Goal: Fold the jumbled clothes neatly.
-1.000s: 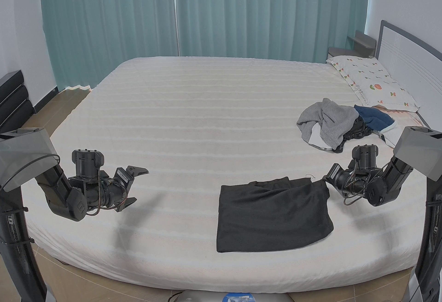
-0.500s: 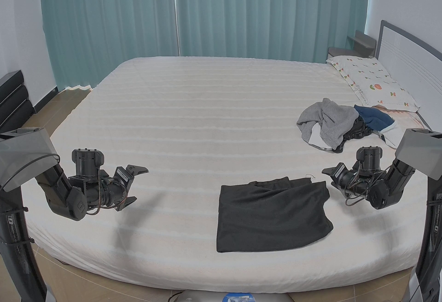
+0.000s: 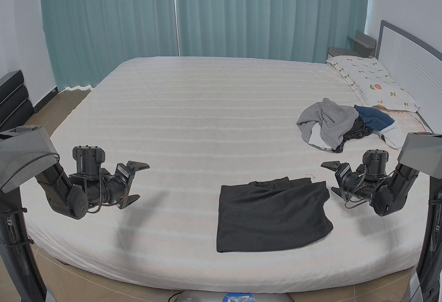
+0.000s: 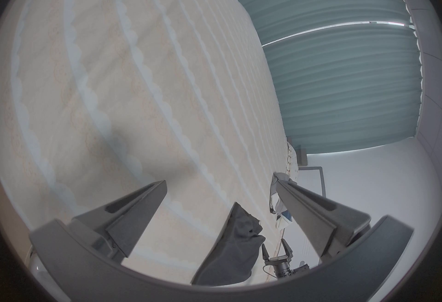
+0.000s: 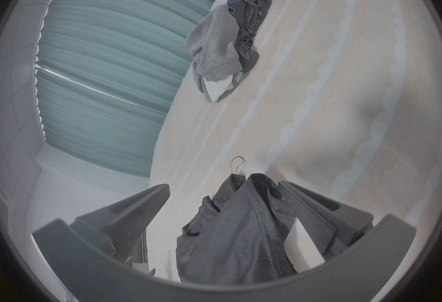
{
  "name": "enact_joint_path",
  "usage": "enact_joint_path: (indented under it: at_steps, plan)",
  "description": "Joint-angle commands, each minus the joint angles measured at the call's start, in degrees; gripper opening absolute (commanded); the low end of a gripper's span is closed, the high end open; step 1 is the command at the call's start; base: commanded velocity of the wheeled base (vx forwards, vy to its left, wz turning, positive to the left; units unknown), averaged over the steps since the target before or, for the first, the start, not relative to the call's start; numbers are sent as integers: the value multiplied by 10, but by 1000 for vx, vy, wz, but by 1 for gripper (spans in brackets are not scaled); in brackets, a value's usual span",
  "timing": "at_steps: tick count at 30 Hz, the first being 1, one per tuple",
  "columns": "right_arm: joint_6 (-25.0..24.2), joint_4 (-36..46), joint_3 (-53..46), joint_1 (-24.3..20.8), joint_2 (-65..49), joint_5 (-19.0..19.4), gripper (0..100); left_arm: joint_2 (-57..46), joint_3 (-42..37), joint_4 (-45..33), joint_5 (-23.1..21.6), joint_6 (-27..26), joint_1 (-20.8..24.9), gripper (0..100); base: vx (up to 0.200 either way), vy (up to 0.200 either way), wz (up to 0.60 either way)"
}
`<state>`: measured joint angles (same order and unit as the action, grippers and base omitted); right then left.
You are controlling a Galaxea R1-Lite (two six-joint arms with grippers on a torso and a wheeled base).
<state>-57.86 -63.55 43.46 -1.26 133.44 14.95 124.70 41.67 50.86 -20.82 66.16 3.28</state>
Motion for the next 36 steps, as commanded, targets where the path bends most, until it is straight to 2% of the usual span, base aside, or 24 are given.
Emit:
enact_joint_path:
  at_steps: [1, 4, 13, 22, 31, 36]
  plan:
    - [-6, -31, -27, -1, 16, 2, 100, -5, -5, -4, -4, 5, 16, 100, 0, 0, 0]
    - [-6, -48, -34, -1, 17, 3, 100, -6, -11, -6, 0, 4, 32, 100, 0, 0, 0]
    - [-7, -49, -37, -1, 17, 3, 100, -11, -34, -1, 3, -2, 43, 100, 0, -200, 0]
    - [-7, -49, -38, -2, 17, 3, 100, -11, -41, -2, 20, -2, 56, 100, 0, 0, 0]
    - [-5, -54, -46, -7, 17, 1, 100, -11, -42, -3, 21, -2, 59, 100, -200, 0, 0]
    - [-3, -57, -51, -8, 17, 0, 100, -11, -42, -1, 21, -2, 59, 100, 0, 0, 0]
